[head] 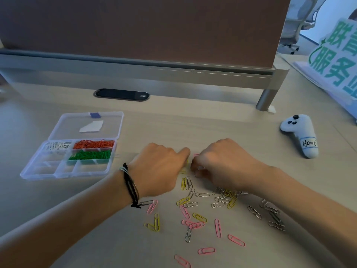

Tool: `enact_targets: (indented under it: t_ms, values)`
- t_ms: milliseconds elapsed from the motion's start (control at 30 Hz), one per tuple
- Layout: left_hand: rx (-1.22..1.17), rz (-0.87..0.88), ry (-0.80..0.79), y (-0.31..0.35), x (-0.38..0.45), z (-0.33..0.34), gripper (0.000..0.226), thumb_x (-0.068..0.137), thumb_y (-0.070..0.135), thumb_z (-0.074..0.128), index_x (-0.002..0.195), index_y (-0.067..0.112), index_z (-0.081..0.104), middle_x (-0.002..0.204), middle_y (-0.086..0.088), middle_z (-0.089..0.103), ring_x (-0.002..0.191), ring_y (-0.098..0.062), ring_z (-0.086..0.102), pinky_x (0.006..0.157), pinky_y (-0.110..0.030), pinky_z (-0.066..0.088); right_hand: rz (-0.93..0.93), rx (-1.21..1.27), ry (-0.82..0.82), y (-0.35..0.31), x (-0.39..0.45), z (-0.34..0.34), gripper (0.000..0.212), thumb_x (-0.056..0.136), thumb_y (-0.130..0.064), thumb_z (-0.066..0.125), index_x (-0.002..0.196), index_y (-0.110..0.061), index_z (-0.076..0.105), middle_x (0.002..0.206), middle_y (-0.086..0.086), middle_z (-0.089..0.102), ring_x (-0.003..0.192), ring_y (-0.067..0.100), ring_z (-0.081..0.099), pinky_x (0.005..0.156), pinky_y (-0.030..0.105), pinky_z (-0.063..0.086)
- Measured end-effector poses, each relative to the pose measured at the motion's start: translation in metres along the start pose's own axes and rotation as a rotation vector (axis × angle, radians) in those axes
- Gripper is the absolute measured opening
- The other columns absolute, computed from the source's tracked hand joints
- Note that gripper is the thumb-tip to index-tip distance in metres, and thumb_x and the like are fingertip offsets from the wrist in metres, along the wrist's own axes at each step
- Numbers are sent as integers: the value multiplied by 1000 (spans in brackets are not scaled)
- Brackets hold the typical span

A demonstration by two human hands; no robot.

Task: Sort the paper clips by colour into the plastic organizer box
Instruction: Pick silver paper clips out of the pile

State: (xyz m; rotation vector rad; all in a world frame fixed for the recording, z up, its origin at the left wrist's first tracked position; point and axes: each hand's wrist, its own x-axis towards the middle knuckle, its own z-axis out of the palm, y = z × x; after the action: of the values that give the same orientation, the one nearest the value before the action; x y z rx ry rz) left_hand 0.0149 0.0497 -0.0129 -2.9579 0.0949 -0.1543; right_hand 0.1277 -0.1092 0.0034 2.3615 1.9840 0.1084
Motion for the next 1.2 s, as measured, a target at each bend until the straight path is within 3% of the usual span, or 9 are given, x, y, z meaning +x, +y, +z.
enact_targets:
  t_ms: [100, 233, 333, 433, 567, 667, 733, 967, 1200]
  values:
    - [-649, -123, -14, -11, -7, 5, 13, 100, 26, 36, 89, 24, 42, 56, 4, 47, 50, -16, 40, 54, -34, 39, 31, 79, -30, 4, -2, -2, 37, 80, -17, 59, 111, -34, 70, 101, -16, 73, 100, 17, 65, 71, 25, 39]
    - [-2026, -313, -193, -22, -7, 5, 12, 82, 14, 32, 73, 14, 40, 55, -1, 24, 44, -10, 14, 39, -20, 11, -51, -105, 10, 8, 1, 1, 16, 79, -24, 62, 92, -25, 72, 82, -3, 72, 79, 31, 67, 58, 30, 42]
    - [-2358, -378, -249, -24, -7, 7, 20, 84, 16, 28, 69, 12, 40, 58, -3, 28, 48, -11, 14, 42, -24, 8, -101, -294, 54, 10, 3, 7, 14, 74, -18, 71, 64, -15, 62, 55, 2, 60, 49, 31, 59, 47, 28, 24]
    - [-2230, -500, -238, -23, -3, 4, 34, 89, 27, 36, 58, 14, 40, 60, -4, 35, 50, -13, 13, 42, -22, 7, -103, -250, 118, 19, 2, 16, 21, 71, -15, 77, 64, -13, 58, 51, 2, 56, 44, 31, 53, 44, 27, 26]
    - [-1761, -562, -215, -12, 2, -1, 40, 97, 24, 50, 58, 16, 47, 56, 1, 39, 42, -9, 22, 41, -21, 10, 203, 313, 234, 22, -4, 4, 8, 83, -29, 52, 81, -23, 58, 53, -6, 53, 52, 17, 50, 54, 33, 41]
    - [-1247, -292, -81, -4, 2, -1, 22, 92, 21, 66, 72, 15, 69, 51, 9, 49, 45, -9, 43, 49, -21, 38, 366, 1043, 204, 23, -8, -7, 17, 92, -14, 43, 76, -10, 43, 55, -1, 38, 52, 16, 32, 48, 29, 29]
    - [-1045, -148, -70, -2, -1, -3, 9, 89, 27, 70, 82, 22, 72, 49, 10, 42, 47, -7, 37, 51, -22, 34, 440, 1327, 132, 23, -10, -7, 27, 100, -8, 37, 72, -10, 37, 57, -1, 30, 52, 14, 23, 47, 26, 20]
    - [-586, 60, -147, 0, -1, -6, 12, 89, 38, 67, 99, 33, 70, 59, 31, 52, 60, 4, 48, 62, -23, 36, 510, 1712, -12, 23, -13, 4, 23, 97, -9, 47, 75, -6, 50, 59, 16, 56, 44, 16, 13, 50, 33, 9]
    - [-200, 187, -156, 7, 6, -12, 6, 96, 28, 52, 94, 34, 50, 87, 11, 65, 79, -14, 60, 64, -30, 40, 516, 1972, -56, 21, -12, 10, 13, 74, -9, 41, 67, -5, 50, 55, 18, 54, 34, 9, 19, 44, 25, 6]
